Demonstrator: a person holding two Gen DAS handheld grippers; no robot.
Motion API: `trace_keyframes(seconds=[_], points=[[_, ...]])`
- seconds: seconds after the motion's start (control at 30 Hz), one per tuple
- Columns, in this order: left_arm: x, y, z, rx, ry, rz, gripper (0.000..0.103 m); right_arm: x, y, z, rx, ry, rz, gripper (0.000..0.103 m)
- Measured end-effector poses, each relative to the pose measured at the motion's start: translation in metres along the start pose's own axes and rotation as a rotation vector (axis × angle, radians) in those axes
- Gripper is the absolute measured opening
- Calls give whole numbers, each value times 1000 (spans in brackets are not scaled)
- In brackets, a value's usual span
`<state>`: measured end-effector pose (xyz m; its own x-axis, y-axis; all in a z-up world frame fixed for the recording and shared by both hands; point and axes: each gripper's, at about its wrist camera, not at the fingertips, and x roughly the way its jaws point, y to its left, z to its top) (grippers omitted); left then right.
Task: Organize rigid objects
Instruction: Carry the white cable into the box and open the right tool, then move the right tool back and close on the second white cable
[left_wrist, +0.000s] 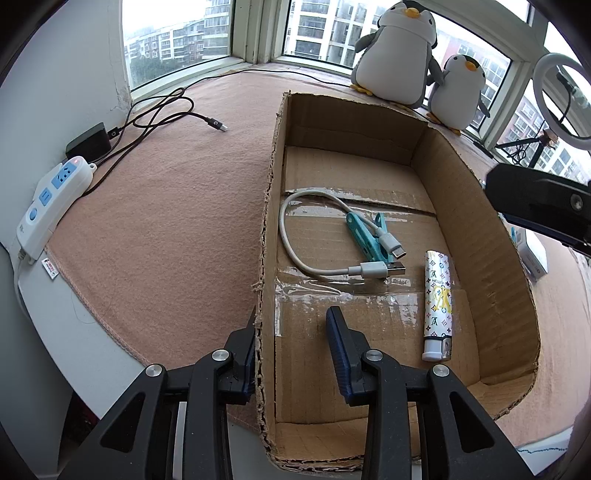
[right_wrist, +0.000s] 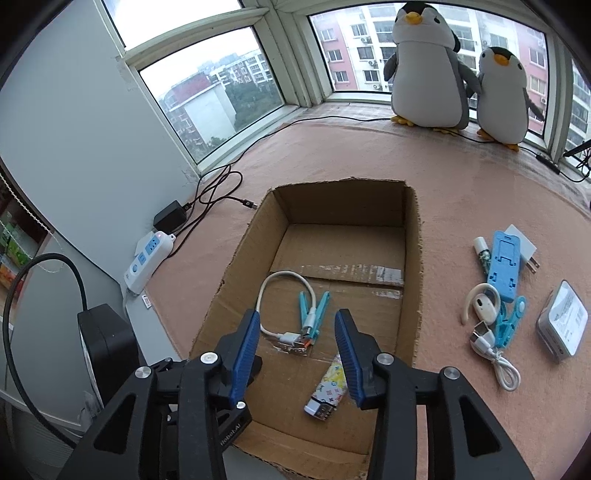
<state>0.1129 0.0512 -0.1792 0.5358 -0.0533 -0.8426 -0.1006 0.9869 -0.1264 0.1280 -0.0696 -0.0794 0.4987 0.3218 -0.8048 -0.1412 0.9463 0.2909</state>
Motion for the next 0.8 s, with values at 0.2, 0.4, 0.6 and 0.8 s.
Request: trace_keyframes(seconds=[0.2,0.4,0.6,0.8], points=[[0,0,0,1,0,0,36,-13,-22,-4,35,-19,-23,45],[0,0,0,0,-1,0,36,-33,-64,-13,101,-44,-65,53],[0,0,0,2,-1,1,36,-49,-115,-23,210,-52,-105,53],[0,-1,0,2,-1,1,36,-54,-150,-30,257,-44,-141,53]])
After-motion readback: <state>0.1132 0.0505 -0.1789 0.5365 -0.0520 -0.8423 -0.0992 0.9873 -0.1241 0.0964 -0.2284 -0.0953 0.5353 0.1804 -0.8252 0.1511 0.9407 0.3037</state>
